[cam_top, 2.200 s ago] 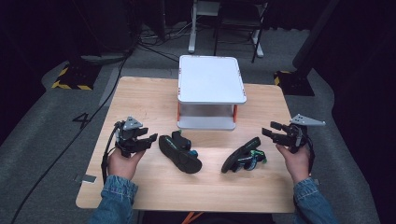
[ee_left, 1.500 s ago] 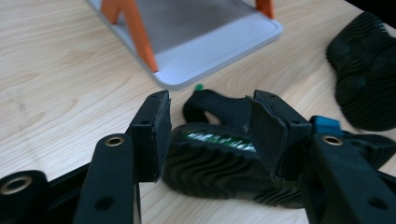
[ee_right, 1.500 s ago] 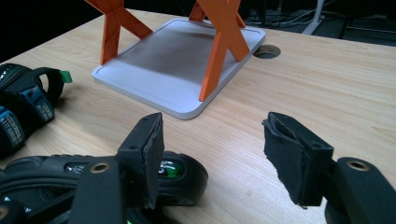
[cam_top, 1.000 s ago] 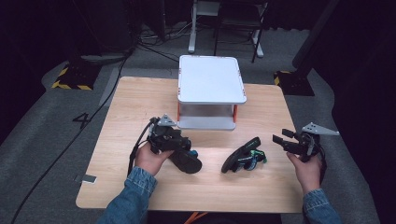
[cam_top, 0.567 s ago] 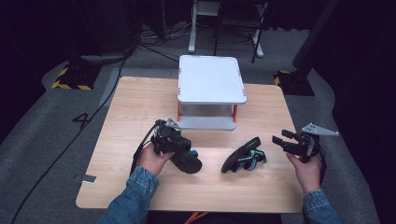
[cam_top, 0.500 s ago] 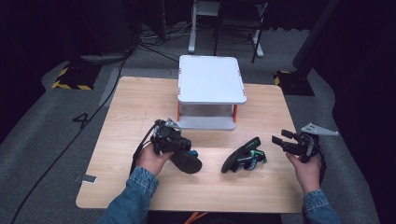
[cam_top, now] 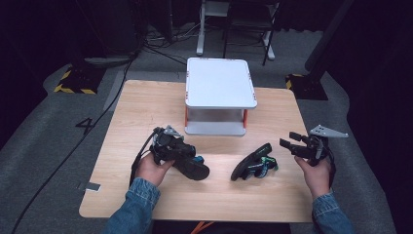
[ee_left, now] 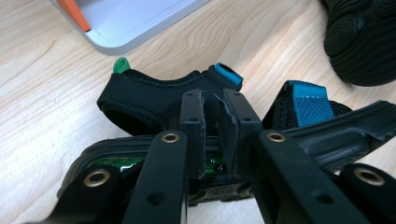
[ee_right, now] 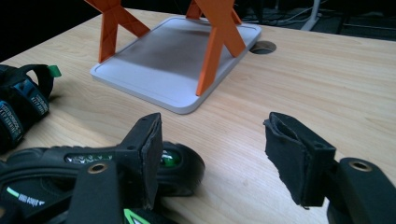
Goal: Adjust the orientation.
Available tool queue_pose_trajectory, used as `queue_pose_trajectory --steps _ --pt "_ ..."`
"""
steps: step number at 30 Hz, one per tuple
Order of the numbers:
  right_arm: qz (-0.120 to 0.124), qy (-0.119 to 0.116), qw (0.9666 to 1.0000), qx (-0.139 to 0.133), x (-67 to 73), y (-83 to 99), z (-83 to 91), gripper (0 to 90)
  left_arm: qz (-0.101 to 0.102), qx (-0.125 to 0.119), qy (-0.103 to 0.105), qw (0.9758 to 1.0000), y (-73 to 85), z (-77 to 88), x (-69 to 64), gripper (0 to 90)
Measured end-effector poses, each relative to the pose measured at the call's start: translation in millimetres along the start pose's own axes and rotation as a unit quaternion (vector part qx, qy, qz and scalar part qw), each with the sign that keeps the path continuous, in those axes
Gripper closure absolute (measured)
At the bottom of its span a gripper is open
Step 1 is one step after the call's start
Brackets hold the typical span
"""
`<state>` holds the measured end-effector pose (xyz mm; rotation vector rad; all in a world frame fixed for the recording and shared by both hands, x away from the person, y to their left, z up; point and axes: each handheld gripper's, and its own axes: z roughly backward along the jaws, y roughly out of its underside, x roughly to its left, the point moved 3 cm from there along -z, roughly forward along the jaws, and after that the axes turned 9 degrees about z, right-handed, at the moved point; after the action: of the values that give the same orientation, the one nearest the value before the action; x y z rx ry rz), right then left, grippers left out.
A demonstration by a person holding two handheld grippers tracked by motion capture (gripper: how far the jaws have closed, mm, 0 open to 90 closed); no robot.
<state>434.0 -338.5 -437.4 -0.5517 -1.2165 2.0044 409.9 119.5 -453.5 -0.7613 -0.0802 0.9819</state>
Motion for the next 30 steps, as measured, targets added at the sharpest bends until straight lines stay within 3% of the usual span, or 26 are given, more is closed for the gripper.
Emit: queue_pose_trajectory --steps 8,16,24,28,30 --pt "0.011 -0.017 0.9998 -0.006 4.8 -12.0 -14.8 36.9 0.011 -0.018 0.005 0.9998 16.6 18.9 -1.5 79.9" --pt "0.024 -0.040 0.9989 -0.011 11.5 -24.4 -33.3 36.9 0.044 -0.021 0.010 0.9987 46.1 40.5 -1.4 80.0" --pt "0.032 -0.055 0.9980 -0.010 18.7 -31.0 -44.8 36.9 0.066 0.006 0.006 0.9978 82.7 51.6 5.1 79.8" --pt "0.033 -0.056 0.9979 -0.008 20.7 -31.8 -46.6 36.9 0.079 0.033 -0.017 0.9962 95.9 51.1 11.0 77.7" --pt "0.034 -0.056 0.9978 -0.009 20.5 -31.8 -46.9 36.9 0.092 0.035 -0.007 0.9951 99.0 53.3 15.0 76.5"
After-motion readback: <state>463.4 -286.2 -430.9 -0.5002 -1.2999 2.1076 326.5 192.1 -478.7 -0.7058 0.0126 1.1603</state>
